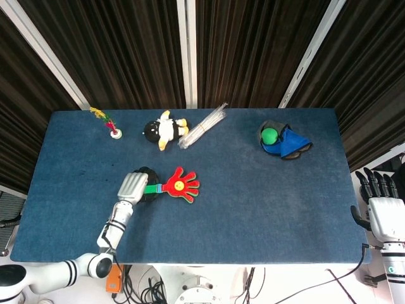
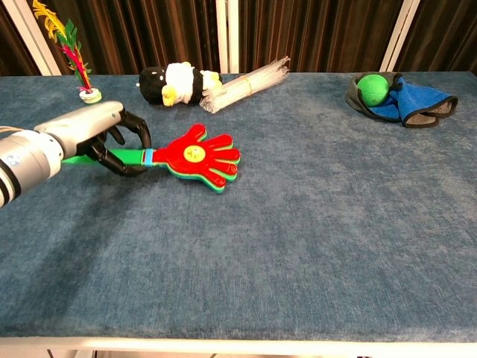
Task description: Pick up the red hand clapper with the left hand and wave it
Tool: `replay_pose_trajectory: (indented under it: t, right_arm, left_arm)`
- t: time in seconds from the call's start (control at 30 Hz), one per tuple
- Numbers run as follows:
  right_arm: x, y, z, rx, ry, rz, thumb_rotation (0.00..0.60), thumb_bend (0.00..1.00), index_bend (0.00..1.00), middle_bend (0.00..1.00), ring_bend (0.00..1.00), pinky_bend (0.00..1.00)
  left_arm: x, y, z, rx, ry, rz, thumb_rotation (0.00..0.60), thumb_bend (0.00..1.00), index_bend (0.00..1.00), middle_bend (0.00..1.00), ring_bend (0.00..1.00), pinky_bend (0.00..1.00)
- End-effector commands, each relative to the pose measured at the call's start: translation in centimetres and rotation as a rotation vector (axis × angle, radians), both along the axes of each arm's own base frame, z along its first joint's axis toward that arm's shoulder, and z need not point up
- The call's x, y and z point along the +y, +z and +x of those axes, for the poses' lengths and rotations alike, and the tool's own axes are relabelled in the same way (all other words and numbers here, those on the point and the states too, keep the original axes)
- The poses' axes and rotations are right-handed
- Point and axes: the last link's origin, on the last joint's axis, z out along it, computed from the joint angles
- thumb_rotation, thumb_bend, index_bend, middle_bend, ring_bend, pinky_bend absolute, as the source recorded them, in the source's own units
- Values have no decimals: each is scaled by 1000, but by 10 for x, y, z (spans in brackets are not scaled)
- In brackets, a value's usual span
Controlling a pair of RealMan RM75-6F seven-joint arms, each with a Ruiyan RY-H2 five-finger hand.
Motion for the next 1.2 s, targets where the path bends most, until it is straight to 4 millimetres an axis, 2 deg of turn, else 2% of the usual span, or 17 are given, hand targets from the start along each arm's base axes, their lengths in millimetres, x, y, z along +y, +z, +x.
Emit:
replay_pose_trajectory:
  t: [0.03, 0.1, 0.2, 0.3, 0.6, 0.87, 0.93, 1.07, 1.1, 1.2]
  right_arm:
    - [0, 0, 0, -1, 1, 0, 600, 304, 0, 0, 0, 0]
    - [0, 0, 0, -1, 0, 3, 600, 304, 0, 0, 0, 0]
    - [0, 0, 1, -1, 1, 6, 600, 304, 0, 0, 0, 0]
    - [0, 0, 1, -1, 3, 10, 600, 304, 0, 0, 0, 0]
    - [0, -1, 2, -4, 3, 17, 600, 304, 0, 0, 0, 0]
    - [1, -1, 2, -6, 1, 24, 600, 304, 0, 0, 0, 0]
    - [1, -1, 2, -6, 0, 25, 600, 304, 0, 0, 0, 0]
    - [1, -1, 1, -5, -3, 28, 600, 305, 0, 0, 0, 0]
    - [1, -1, 2, -5, -3, 29, 600, 306, 0, 0, 0, 0]
    - [1, -1, 1, -2, -7, 33, 600, 308, 0, 0, 0, 0]
  left_arm:
    - [1, 4, -2, -80, -1, 63, 600, 312, 649, 550, 505, 749]
    - [1, 5, -4, -95, -5, 70, 600, 313, 638, 642, 632, 855]
    - [1, 6, -7, -89, -12, 61, 600, 313, 620, 742, 755, 949]
    - [2, 8, -9, -71, -22, 61, 600, 314, 608, 818, 832, 994]
    - [2, 10, -10, -59, -33, 81, 600, 313, 580, 980, 993, 1000]
    - [2, 11, -10, -79, -36, 97, 600, 302, 531, 1000, 1000, 1000]
    - [2, 12, -10, -81, -59, 98, 600, 257, 612, 1000, 1000, 1000]
    - [2, 10, -12, -59, -106, 90, 600, 230, 927, 1000, 1000, 1000]
    - [2, 9, -13, -54, -110, 84, 600, 229, 978, 1000, 1000, 1000]
    - [2, 9, -13, -49, -114, 72, 600, 228, 1000, 1000, 1000, 1000]
